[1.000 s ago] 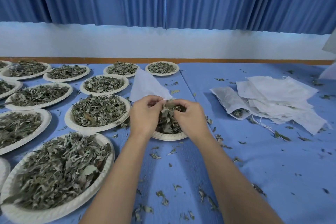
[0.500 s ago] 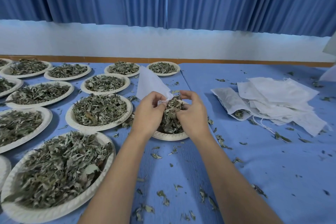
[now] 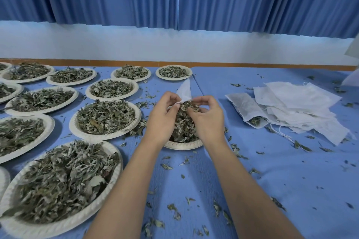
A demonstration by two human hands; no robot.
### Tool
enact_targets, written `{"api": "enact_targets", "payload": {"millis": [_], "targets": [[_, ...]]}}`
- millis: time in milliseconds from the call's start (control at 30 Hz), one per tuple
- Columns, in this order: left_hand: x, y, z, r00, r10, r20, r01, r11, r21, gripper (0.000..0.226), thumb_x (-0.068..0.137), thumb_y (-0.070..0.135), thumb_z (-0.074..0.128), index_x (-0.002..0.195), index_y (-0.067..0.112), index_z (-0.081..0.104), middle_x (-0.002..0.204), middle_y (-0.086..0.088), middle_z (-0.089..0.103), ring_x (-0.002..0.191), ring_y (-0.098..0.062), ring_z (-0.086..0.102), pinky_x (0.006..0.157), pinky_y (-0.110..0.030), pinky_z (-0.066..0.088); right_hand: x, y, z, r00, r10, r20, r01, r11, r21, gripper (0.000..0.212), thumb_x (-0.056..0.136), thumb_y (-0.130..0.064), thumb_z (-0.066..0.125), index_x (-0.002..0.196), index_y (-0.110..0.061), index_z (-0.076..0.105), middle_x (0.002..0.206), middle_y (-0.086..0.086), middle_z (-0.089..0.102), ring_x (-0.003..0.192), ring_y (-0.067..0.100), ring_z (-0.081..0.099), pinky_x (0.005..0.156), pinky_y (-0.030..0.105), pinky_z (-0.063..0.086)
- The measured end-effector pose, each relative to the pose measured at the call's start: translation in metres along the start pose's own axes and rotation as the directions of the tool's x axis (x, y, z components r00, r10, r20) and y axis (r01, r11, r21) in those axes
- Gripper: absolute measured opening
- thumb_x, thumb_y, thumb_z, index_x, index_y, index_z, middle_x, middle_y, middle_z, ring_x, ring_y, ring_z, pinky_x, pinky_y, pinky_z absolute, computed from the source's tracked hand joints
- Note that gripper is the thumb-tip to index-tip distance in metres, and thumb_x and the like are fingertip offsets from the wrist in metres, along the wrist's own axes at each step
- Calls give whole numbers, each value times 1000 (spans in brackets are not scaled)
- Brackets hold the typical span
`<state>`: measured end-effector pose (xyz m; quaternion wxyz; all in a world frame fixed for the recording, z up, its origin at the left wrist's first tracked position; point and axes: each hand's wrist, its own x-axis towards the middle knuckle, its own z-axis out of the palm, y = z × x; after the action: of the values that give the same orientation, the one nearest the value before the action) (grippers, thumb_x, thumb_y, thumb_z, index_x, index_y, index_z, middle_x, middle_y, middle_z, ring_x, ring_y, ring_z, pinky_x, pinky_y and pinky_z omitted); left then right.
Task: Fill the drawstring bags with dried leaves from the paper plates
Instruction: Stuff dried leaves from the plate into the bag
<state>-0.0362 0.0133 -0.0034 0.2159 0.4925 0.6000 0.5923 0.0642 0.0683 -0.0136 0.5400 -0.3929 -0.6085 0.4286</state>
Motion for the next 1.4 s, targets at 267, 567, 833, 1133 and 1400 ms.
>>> {"api": "enact_targets", "payload": {"millis": [267, 567, 833, 1133, 1400], "targets": [[-2, 2, -4, 997, 51, 55, -61, 982, 180, 10, 98, 13, 49, 99, 20, 57, 95, 7, 64, 82, -10, 60, 72, -30, 45, 1, -1, 1, 1000, -14, 26, 19, 978, -208, 18, 80, -12, 70, 90, -24, 61, 79, -20, 58, 76, -4, 56, 60, 2, 40], [-5, 5, -2, 982, 188, -1, -172, 900, 401, 18, 83, 8, 64, 77, 25, 60, 83, 11, 56, 79, -7, 54, 69, -14, 37, 2, 0, 9, 998, -33, -54, 4, 886, -464, 17, 80, -12, 64, 95, -19, 57, 95, -5, 58, 85, 10, 52, 64, 24, 36], [0, -1, -7, 986, 153, -72, -119, 931, 345, 30, 75, 0, 64, 74, 26, 49, 87, 6, 54, 73, -2, 55, 65, -11, 42, 6, -13, 11, 1000, 29, 12, -27, 986, -163, 28, 76, -13, 74, 101, -18, 61, 94, -11, 61, 86, 2, 58, 69, 10, 45], [1, 2, -11, 967, -15, -253, 51, 990, 135, 19, 89, 17, 63, 76, 27, 54, 78, 11, 64, 72, -15, 68, 55, -20, 44, 4, -16, 5, 988, 16, 151, 5, 990, -138, 12, 84, -14, 70, 80, -25, 71, 81, -8, 71, 79, 5, 65, 73, 15, 50], [0, 2, -18, 979, 45, -200, -3, 979, 205, 8, 88, 16, 62, 81, 20, 59, 84, 3, 66, 81, -25, 65, 76, -42, 52, -7, -14, 18, 971, -56, 231, 123, 950, -286, 22, 91, -19, 58, 103, -24, 74, 97, -12, 72, 94, 6, 64, 84, 26, 51]]}}
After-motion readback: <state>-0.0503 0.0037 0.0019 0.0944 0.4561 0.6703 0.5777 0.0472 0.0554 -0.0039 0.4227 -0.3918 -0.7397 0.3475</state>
